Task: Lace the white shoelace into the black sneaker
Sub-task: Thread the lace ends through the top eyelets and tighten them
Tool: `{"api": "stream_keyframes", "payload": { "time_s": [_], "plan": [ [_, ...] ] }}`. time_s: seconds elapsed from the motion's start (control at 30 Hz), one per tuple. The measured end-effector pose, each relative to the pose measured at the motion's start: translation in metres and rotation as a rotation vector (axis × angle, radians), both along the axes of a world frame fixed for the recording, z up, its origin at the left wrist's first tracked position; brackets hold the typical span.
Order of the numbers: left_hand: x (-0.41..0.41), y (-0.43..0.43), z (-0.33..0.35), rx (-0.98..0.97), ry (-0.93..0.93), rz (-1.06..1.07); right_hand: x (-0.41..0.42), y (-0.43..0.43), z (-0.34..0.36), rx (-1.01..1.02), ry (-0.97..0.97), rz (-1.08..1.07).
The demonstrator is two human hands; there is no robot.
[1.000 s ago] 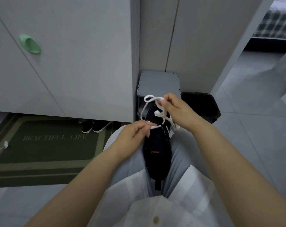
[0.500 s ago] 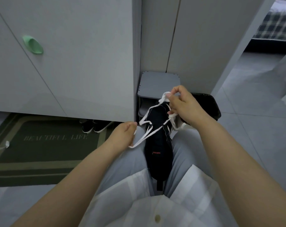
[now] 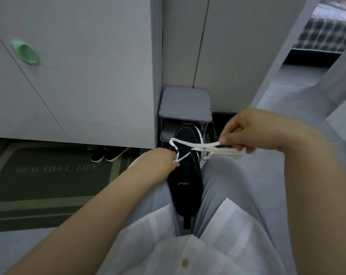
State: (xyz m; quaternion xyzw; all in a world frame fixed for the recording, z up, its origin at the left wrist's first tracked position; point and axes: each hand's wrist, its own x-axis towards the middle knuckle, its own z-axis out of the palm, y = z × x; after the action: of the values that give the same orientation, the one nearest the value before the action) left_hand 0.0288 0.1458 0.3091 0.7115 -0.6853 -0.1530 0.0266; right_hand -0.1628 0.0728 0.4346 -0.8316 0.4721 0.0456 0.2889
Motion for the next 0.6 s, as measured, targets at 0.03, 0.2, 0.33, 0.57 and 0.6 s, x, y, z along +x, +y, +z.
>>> {"api": "stream_keyframes", "payload": {
  "time_s": [0.03, 0.2, 0.33, 0.57, 0.6],
  "plan": [
    [-0.001, 0.002, 0.001, -0.023, -0.005, -0.044, -0.001, 0.000, -0.001, -0.014, -0.037, -0.028],
    [-0.016, 0.016, -0.003, -0.206, -0.079, -0.299, 0.015, -0.002, -0.010, -0.196, -0.451, -0.165],
    [-0.018, 0.024, -0.016, -0.422, 0.157, -0.331, 0.038, -0.011, -0.036, -0.168, -0.324, -0.103],
    [0.011, 0.040, -0.015, -0.556, 0.466, 0.085, 0.039, -0.029, -0.085, -0.285, -0.056, -0.101],
    [0.013, 0.041, -0.017, -0.558, 0.495, 0.129, 0.040, -0.027, -0.084, -0.263, -0.167, -0.094]
  ]
}}
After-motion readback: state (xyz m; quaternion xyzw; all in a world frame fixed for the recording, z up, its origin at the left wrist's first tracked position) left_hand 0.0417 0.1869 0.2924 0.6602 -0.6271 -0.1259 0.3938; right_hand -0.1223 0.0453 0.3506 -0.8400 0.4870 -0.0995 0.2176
